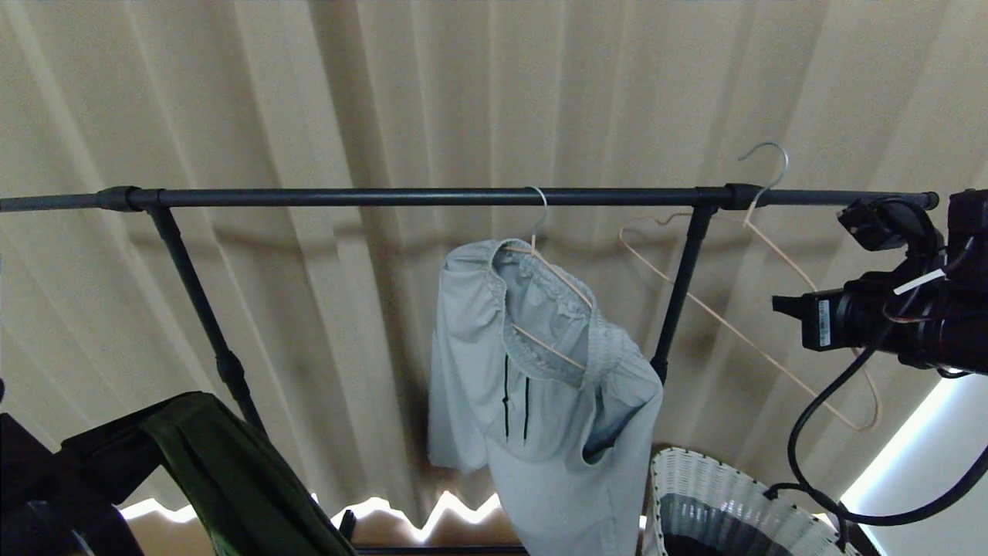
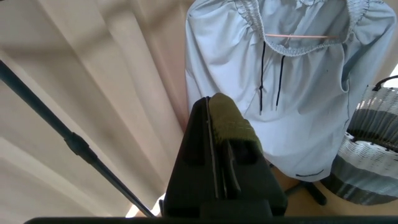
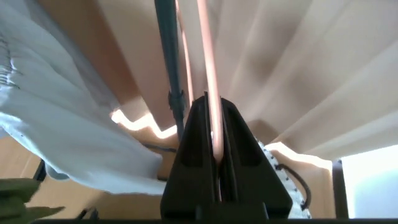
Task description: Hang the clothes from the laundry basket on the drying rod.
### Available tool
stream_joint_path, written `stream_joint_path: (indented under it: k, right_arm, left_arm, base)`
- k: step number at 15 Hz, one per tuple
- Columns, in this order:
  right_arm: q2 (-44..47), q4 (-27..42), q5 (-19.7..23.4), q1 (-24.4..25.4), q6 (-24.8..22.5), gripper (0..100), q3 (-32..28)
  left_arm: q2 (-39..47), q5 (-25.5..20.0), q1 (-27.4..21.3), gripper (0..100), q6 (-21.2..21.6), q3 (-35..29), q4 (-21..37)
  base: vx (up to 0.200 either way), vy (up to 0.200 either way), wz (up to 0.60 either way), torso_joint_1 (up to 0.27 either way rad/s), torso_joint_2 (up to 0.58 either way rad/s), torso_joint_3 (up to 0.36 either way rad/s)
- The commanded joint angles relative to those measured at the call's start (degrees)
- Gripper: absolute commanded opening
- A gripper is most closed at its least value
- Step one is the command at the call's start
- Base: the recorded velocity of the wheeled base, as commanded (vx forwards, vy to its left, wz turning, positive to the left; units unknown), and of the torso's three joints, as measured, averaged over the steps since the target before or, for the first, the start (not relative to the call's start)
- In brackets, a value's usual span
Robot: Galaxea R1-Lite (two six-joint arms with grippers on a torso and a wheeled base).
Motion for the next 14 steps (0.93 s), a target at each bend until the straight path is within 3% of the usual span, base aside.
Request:
stream_joint_path:
  k: [1,3,13,14]
  right_arm:
    - [-2.93,-1.07,-1.52,0.02,-0.07,0,3.48]
    - [-5.92,-0.90,-4.33,-0.15,-0.16,0,4.80]
    - [-12.16,-0.54,-4.50,-0.33,-0.42,0,9.98]
    - [-12.16,-0.72,-4.42,-0.33,-0.42,0,10.07]
  left_arm:
    - [0.08,0.05,0.02,0,-0.01,-0.17,-0.03]
    - [0.08,0.14,0.29,0,0.87,0.01,-0.03]
    - [0.08,0.05,0.29,0,0.87,0.19,-0.03]
    - [0.08,0.05,0.29,0,0.87,0.36,-0.03]
  base:
    - [0.000,0.000,0.00,0.000,0.00,0.000]
    - [-0.200,0.000,0.00,0.002,0.00,0.005]
    - [-0.200,0.000,0.00,0.001,0.00,0.002]
    - [0.000,0.000,0.00,0.000,0.00,0.000]
